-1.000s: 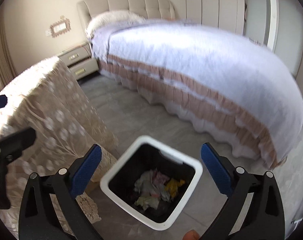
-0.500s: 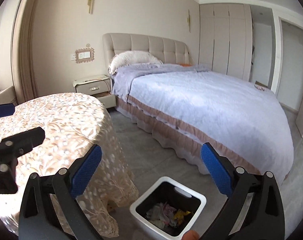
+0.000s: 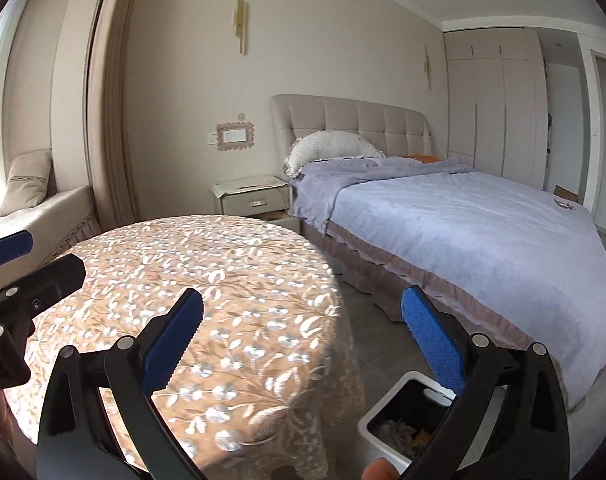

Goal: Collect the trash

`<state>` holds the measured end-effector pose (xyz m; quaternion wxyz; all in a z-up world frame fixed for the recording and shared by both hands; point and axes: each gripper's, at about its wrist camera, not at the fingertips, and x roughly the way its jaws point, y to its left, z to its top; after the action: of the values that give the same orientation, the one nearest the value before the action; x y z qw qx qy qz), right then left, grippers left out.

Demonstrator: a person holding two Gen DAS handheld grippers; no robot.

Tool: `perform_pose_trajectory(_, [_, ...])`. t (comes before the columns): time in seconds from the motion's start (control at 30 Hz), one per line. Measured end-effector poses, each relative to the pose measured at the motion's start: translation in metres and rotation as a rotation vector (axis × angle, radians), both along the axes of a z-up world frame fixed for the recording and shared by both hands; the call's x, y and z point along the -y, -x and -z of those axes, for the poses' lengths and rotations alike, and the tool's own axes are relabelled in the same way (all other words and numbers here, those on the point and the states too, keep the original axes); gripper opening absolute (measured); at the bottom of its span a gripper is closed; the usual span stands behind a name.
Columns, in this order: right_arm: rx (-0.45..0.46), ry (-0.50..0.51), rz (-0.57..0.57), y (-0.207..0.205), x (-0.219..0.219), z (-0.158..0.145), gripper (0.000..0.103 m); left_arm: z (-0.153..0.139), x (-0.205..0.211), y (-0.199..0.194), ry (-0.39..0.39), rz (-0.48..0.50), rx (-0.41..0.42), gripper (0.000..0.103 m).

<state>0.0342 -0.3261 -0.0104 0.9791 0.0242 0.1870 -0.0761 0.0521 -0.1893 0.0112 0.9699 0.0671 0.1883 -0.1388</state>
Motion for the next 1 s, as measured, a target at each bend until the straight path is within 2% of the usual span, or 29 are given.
perform_pose_trajectory(0.23, [0.086, 0.030, -0.065, -0.001, -0.069, -0.021, 0.099, -0.002, -0.069, 0.004, 0.050, -0.120, 0.012, 0.098])
perform_pose_trajectory(0.4, [0.070, 0.012, -0.122, -0.012, -0.095, -0.026, 0.099, -0.006, -0.100, 0.005, 0.093, -0.162, 0.015, 0.098])
perform_pose_trajectory(0.63, [0.064, 0.042, -0.148, -0.014, -0.118, -0.029, 0.099, -0.005, -0.120, 0.010, 0.122, -0.192, 0.028, 0.098])
perform_pose_trajectory(1.0, [0.078, 0.056, -0.163, -0.012, -0.127, -0.031, 0.099, -0.005, -0.130, 0.011, 0.144, -0.207, 0.028, 0.098])
